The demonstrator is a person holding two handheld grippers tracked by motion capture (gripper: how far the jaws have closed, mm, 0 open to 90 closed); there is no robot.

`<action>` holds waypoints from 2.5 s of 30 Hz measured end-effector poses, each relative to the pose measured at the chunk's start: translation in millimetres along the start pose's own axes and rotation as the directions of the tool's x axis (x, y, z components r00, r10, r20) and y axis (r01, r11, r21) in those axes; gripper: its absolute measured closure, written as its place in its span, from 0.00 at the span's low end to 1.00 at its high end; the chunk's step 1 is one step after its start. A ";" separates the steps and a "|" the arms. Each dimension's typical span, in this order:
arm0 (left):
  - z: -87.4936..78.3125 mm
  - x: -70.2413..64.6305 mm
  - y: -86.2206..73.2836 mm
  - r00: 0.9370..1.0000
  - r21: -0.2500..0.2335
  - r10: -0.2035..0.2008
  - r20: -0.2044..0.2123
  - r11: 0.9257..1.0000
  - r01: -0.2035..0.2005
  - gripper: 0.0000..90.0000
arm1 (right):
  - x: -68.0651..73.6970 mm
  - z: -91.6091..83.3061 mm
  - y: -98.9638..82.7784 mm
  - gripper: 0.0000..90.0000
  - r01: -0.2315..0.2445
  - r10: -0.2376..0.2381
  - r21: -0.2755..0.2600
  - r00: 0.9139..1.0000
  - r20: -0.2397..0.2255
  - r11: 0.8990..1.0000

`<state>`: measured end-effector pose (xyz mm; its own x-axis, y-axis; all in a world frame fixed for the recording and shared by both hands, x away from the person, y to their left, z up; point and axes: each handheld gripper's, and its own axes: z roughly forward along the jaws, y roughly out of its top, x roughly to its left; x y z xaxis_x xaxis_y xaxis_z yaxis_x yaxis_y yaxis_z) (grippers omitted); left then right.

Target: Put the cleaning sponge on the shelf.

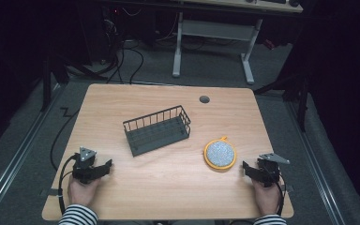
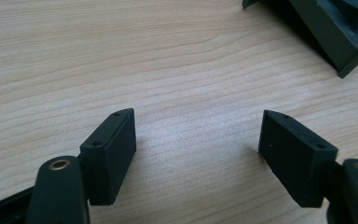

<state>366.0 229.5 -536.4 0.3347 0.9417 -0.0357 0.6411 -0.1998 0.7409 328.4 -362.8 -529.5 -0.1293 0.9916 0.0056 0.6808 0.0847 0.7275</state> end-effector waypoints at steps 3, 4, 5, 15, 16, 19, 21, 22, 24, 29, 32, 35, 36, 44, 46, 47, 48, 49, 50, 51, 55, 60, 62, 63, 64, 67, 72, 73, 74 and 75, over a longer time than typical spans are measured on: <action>-0.1 1.6 0.0 1.000 0.000 -0.001 0.005 1.000 0.001 0.32 | 0.7 0.1 0.1 0.37 0.009 -0.009 0.002 1.000 0.000 1.000; -0.6 2.6 -0.2 1.000 -0.003 -0.014 0.006 1.000 0.014 0.32 | 1.0 0.4 0.1 0.37 0.012 -0.012 -0.001 1.000 -0.002 1.000; -0.9 3.6 -0.2 1.000 -0.003 -0.021 0.011 1.000 0.021 0.32 | 1.4 0.3 0.1 0.37 0.012 -0.012 0.000 1.000 0.001 1.000; -7.5 5.2 6.7 0.997 -0.032 -0.061 0.051 0.997 0.063 0.35 | 1.8 0.4 0.2 0.36 0.017 -0.017 0.002 1.000 0.003 1.000; -7.9 4.9 8.3 0.997 -0.031 -0.054 0.054 0.998 0.055 0.35 | 1.7 0.4 0.2 0.36 0.017 -0.017 0.002 1.000 0.003 1.000; -8.9 4.4 11.8 0.997 -0.030 -0.038 0.061 0.999 0.040 0.36 | 1.2 0.4 0.2 0.36 0.019 -0.019 0.002 1.000 0.001 1.000; -11.7 3.8 16.0 0.996 -0.038 -0.042 0.077 0.998 0.045 0.36 | 1.6 0.2 0.2 0.36 0.014 -0.014 0.004 1.000 0.001 1.000; -11.7 3.8 16.0 0.996 -0.038 -0.042 0.077 0.998 0.045 0.37 | 1.6 0.3 0.2 0.36 0.015 -0.015 0.002 1.000 0.000 1.000; -15.2 3.2 20.3 0.993 -0.050 -0.052 0.103 0.997 0.057 0.38 | 1.7 0.4 0.2 0.36 0.018 -0.018 0.003 1.000 -0.001 1.000; -22.7 -1.7 35.5 0.988 -0.057 -0.044 0.149 0.997 0.053 0.41 | 1.9 0.7 0.1 0.36 0.024 -0.024 0.000 1.000 0.000 1.000; -27.7 -4.5 48.4 0.987 -0.064 -0.028 0.159 0.997 0.039 0.42 | 1.4 0.3 0.1 0.36 0.019 -0.019 0.002 1.000 -0.005 1.000; -32.7 -6.3 60.1 0.986 -0.070 -0.017 0.168 0.997 0.029 0.41 | 2.5 0.5 0.1 0.36 0.031 -0.031 0.003 1.000 -0.004 1.000; -34.5 -6.9 64.9 0.985 -0.075 -0.013 0.173 0.997 0.026 0.41 | 2.9 0.4 0.1 0.36 0.037 -0.037 0.006 0.999 -0.006 0.999; -38.0 -9.6 92.3 0.980 -0.064 -0.002 0.197 0.998 0.015 0.41 | 2.7 0.5 0.1 0.36 0.038 -0.038 0.004 0.999 -0.011 0.999; -36.5 -11.0 99.4 0.980 -0.058 0.007 0.199 0.998 0.005 0.41 | 2.7 0.5 0.1 0.36 0.038 -0.038 0.004 0.999 -0.011 0.999; -35.7 -11.8 103.1 0.979 -0.052 0.010 0.204 0.999 0.000 0.41 | 2.7 0.5 0.1 0.36 0.038 -0.038 0.004 0.999 -0.011 0.999; -34.7 -13.9 107.8 0.980 -0.047 0.023 0.197 0.999 -0.014 0.41 | 2.7 0.5 0.1 0.36 0.037 -0.037 0.004 0.999 -0.011 0.999; -34.7 -13.9 107.8 0.980 -0.047 0.023 0.197 0.999 -0.014 0.41 | 2.7 0.5 0.1 0.36 0.037 -0.037 0.004 0.999 -0.011 0.999; -32.8 -17.8 114.9 0.981 -0.040 0.048 0.188 0.998 -0.041 0.41 | 2.8 0.5 0.2 0.36 0.037 -0.037 0.004 0.999 -0.010 0.999; -32.8 -17.8 114.9 0.981 -0.040 0.048 0.188 0.998 -0.041 0.41 | 2.8 0.5 0.2 0.36 0.037 -0.037 0.004 0.999 -0.010 0.999; -28.0 -27.8 131.2 0.983 -0.045 0.091 0.161 0.995 -0.085 0.43 | 2.9 0.6 0.3 0.36 0.034 -0.034 0.004 0.999 -0.007 0.999; -21.1 -32.0 145.8 0.980 -0.034 0.090 0.175 0.996 -0.086 0.44 | 2.9 0.7 0.3 0.36 0.034 -0.034 0.004 0.999 -0.007 0.999; -16.6 -32.9 151.1 0.981 -0.020 0.090 0.174 0.996 -0.088 0.44 | 2.8 0.7 0.3 0.36 0.035 -0.035 0.004 0.999 -0.008 0.999; -14.1 -32.9 153.6 0.980 -0.012 0.090 0.176 0.996 -0.089 0.44 | 2.8 0.7 0.3 0.36 0.034 -0.034 0.004 0.999 -0.007 0.999; -11.0 -32.8 156.4 0.981 -0.009 0.088 0.174 0.996 -0.088 0.44 | 2.8 0.7 0.3 0.36 0.034 -0.034 0.004 0.999 -0.007 0.999; -2.9 -32.3 161.8 0.984 0.014 0.092 0.154 0.995 -0.095 0.45 | 2.2 0.8 0.3 0.36 0.032 -0.032 0.001 0.999 -0.012 0.999; 8.3 -33.6 166.3 0.984 0.043 0.116 0.134 0.992 -0.123 0.47 | 2.5 0.7 0.4 0.36 0.032 -0.032 0.003 0.999 -0.010 0.999; 11.2 -33.8 165.9 0.985 0.051 0.119 0.125 0.991 -0.126 0.48 | 2.5 0.7 0.4 0.36 0.033 -0.033 0.003 0.999 -0.010 0.999; 13.7 -33.9 165.3 0.985 0.060 0.126 0.115 0.989 -0.134 0.48 | 2.5 0.7 0.4 0.36 0.032 -0.032 0.003 0.999 -0.010 0.999; 16.1 -34.2 164.6 0.985 0.069 0.132 0.107 0.988 -0.140 0.49 | 2.5 0.7 0.4 0.36 0.032 -0.032 0.003 0.999 -0.010 0.999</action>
<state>471.2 160.0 -424.1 0.4883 0.8726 -0.0088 0.6342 -0.3479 0.6905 328.9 -360.3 -529.7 -0.1578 0.9874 -0.0108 0.6784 0.1163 0.7254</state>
